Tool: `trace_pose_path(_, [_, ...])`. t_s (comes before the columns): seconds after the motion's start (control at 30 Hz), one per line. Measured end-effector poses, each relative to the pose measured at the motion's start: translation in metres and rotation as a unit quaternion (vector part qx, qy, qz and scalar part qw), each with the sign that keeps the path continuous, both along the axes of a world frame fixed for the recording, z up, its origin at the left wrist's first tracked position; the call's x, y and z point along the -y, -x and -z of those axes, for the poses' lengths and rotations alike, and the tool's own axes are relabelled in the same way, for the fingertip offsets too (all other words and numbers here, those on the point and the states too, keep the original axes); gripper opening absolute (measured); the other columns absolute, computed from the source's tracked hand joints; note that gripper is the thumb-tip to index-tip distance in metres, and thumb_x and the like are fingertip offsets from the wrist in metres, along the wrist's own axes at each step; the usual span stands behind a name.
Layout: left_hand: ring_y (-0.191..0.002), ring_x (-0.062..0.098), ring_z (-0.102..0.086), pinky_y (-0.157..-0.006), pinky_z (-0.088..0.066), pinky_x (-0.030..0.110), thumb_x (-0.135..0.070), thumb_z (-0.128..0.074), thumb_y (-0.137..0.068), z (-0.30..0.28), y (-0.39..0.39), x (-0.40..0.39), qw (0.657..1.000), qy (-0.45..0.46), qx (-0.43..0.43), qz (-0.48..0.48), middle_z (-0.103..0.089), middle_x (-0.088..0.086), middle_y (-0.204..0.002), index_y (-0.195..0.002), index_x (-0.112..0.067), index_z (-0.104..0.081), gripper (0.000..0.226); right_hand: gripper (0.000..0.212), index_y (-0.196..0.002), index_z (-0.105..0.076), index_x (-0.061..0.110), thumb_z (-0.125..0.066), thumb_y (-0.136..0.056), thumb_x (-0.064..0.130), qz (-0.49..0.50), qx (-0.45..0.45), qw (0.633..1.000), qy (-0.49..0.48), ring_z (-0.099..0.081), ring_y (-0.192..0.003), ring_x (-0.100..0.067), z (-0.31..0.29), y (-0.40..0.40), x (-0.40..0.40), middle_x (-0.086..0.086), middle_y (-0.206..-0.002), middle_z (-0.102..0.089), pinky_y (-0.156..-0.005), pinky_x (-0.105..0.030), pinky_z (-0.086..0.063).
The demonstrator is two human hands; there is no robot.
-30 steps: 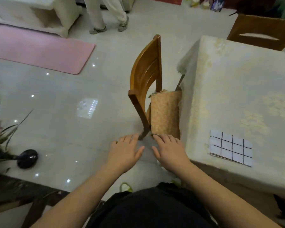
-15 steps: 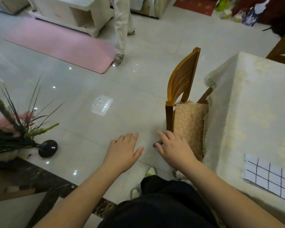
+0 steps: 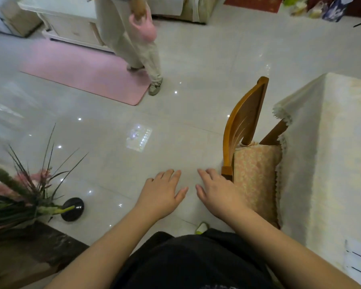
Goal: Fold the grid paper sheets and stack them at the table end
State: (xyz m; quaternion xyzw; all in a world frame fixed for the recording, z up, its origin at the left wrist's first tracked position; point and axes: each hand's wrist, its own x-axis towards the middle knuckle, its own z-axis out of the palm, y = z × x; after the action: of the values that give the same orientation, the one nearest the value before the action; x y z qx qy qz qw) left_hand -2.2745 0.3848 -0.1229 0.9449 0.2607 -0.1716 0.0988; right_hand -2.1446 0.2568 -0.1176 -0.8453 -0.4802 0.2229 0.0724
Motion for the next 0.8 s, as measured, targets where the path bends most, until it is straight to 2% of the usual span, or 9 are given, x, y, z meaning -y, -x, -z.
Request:
trace_pose_path(0.13, [-0.142,0.019,-0.026,-0.106,-0.033,0.041,-0.062,-0.015,-0.095,0.005,-0.016,-0.035,1.0,0.027,-0.011,0.013,-0.022,0.0,-0.159,-0.153,-0.024,-0.015,0.069,0.054,-0.149,-0.026,0.021,-0.032,-0.101,0.045,0.012,0.015,1.0,0.005,-0.058,-0.112,-0.022,0.007,-0.013,-0.033,-0.004,-0.142,-0.044,-0.087,-0.036,-0.052])
trace_pose_path(0.37, [-0.142,0.019,-0.027,-0.106,-0.033,0.041,-0.057,-0.024,-0.097,0.014,-0.044,-0.135,0.998,0.041,0.016,0.042,-0.025,-0.001,-0.158,-0.152,-0.025,-0.019,0.065,0.054,-0.149,-0.026,0.022,-0.031,-0.101,0.047,0.048,0.025,0.998,0.036,-0.055,-0.119,-0.022,0.012,-0.028,-0.113,-0.003,-0.147,-0.041,-0.092,-0.035,-0.051])
trace_pose_path(0.43, [-0.142,0.018,-0.027,-0.106,-0.033,0.041,-0.06,-0.019,-0.095,0.011,-0.049,-0.168,0.998,0.032,0.016,0.056,-0.026,-0.001,-0.157,-0.152,-0.025,-0.019,0.067,0.054,-0.149,-0.027,0.022,-0.031,-0.101,0.047,0.064,0.028,0.997,0.04,-0.055,-0.119,-0.022,0.011,-0.03,-0.144,-0.003,-0.147,-0.041,-0.092,-0.036,-0.051])
trace_pose_path(0.53, [-0.14,0.017,-0.029,-0.104,-0.035,0.039,-0.066,0.003,-0.079,-0.002,-0.056,-0.217,0.997,0.022,0.021,0.074,-0.027,-0.002,-0.156,-0.152,-0.026,-0.02,0.086,0.053,-0.148,-0.03,0.022,-0.03,-0.101,0.047,0.084,0.036,0.995,0.046,-0.055,-0.118,-0.024,0.004,-0.033,-0.191,-0.003,-0.145,-0.042,-0.093,-0.04,-0.049])
trace_pose_path(0.57, [-0.14,0.017,-0.03,-0.104,-0.035,0.039,-0.066,0.004,-0.077,-0.005,-0.059,-0.231,0.996,0.022,0.021,0.082,-0.028,-0.003,-0.156,-0.152,-0.026,-0.02,0.088,0.053,-0.147,-0.031,0.022,-0.03,-0.101,0.047,0.089,0.038,0.994,0.048,-0.055,-0.118,-0.024,0.002,-0.036,-0.205,-0.003,-0.144,-0.043,-0.093,-0.041,-0.048])
trace_pose_path(0.73, [-0.141,0.018,-0.027,-0.107,-0.033,0.04,-0.059,-0.02,-0.095,-0.013,-0.098,-0.283,0.991,0.03,0.027,0.128,-0.025,-0.002,-0.157,-0.152,-0.025,-0.02,0.066,0.051,-0.146,-0.033,0.021,-0.03,-0.101,0.046,0.122,0.044,0.99,0.054,-0.052,-0.12,-0.026,-0.006,-0.061,-0.25,-0.005,-0.143,-0.044,-0.095,-0.043,-0.047])
trace_pose_path(0.8, [-0.142,0.019,-0.026,-0.107,-0.032,0.041,-0.057,-0.023,-0.097,-0.014,-0.123,-0.295,0.988,0.037,0.031,0.149,-0.024,-0.001,-0.158,-0.152,-0.024,-0.02,0.065,0.051,-0.146,-0.033,0.022,-0.03,-0.101,0.046,0.144,0.049,0.987,0.055,-0.052,-0.121,-0.025,-0.008,-0.078,-0.259,-0.004,-0.144,-0.043,-0.095,-0.042,-0.047])
